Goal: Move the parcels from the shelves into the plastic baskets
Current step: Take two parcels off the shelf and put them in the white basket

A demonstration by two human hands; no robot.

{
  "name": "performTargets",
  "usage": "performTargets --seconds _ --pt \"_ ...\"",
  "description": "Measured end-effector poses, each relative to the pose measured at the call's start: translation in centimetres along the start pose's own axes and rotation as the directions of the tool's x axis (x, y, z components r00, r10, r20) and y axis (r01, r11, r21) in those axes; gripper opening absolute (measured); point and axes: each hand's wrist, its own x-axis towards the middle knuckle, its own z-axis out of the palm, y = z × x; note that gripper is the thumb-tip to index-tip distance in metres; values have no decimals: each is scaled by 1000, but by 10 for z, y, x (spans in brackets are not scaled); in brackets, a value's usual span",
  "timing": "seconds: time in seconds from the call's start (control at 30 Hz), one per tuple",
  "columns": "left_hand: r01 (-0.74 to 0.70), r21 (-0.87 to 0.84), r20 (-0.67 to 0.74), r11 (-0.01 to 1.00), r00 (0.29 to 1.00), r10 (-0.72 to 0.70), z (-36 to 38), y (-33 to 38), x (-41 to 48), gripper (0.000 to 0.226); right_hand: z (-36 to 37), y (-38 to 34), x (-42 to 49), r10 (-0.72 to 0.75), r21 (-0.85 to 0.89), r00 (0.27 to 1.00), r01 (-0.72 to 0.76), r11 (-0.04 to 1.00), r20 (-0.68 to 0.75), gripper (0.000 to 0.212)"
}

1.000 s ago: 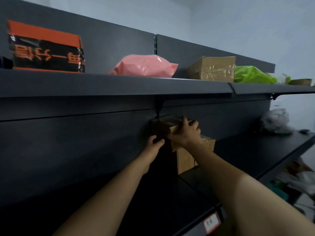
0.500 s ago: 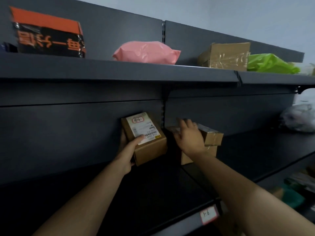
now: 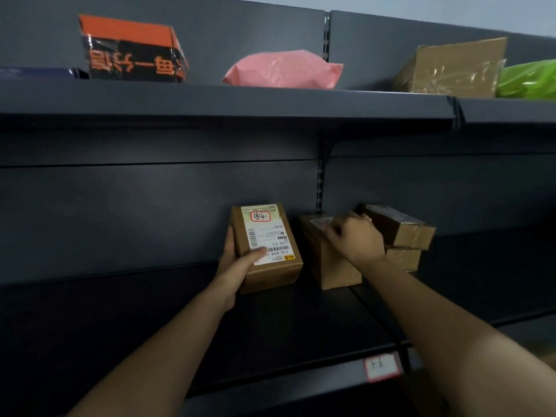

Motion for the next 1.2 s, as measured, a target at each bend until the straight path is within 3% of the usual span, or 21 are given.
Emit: performTargets --seconds 0.07,0.13,0.17,0.23,0.27,0.3,0.47,0.53,0.6,0.63,0.7,0.8,0.9,0.97,1.1,1.2 --pt "4 -17 -11 1000 1000 -4 0 -1 -3 88 -2 -2 1 81 107 997 -82 991 19 40" --pt "18 -10 -26 1000 999 -19 -2 1 -7 81 -6 -4 2 246 244 953 -285 927 177 60" --pt "37 -2 -42 999 998 -37 -4 2 -8 75 -8 -4 3 305 342 908 -394 853 287 71" --pt "108 15 -76 994 991 -106 -11 4 -10 66 -11 -2 3 327 552 813 -571 607 481 77" --pt "151 32 -81 988 986 -148 -16 5 -12 63 -13 0 1 309 593 776 -623 510 550 78" --pt "202 53 -75 978 977 -198 -21 6 -13 60 -14 3 -1 291 593 755 -647 479 588 79" --pt "401 130 -73 907 916 -395 -39 14 -24 46 -13 15 -9 198 599 724 -667 443 660 93" --pt "385 170 -116 907 922 -369 -41 20 -23 35 -15 19 -14 142 621 720 -667 412 679 86" --pt "280 328 -224 902 951 -213 -44 27 -17 30 -18 22 -19 96 628 717 -660 412 691 81" --pt "212 482 -239 850 965 -105 -44 30 -12 35 -20 23 -20 81 626 713 -659 417 696 80" --pt "134 750 -180 648 984 6 -36 37 -4 50 -22 23 -23 75 624 712 -657 422 699 81" --pt "151 901 -125 408 988 -91 -2 43 -10 86 -22 19 -25 98 629 736 -633 452 670 84" --pt "120 975 -97 187 987 -130 22 39 -15 82 -23 16 -27 130 619 757 -608 496 640 82" --pt "15 984 10 177 990 -142 15 36 -10 72 -24 14 -27 154 609 764 -604 515 627 80" --pt "-158 945 227 287 947 -227 -14 40 -2 67 -26 9 -26 178 646 816 -550 530 550 76" --pt "-187 903 241 387 966 -95 -35 40 -7 62 -23 -1 -16 180 639 846 -502 583 501 66"
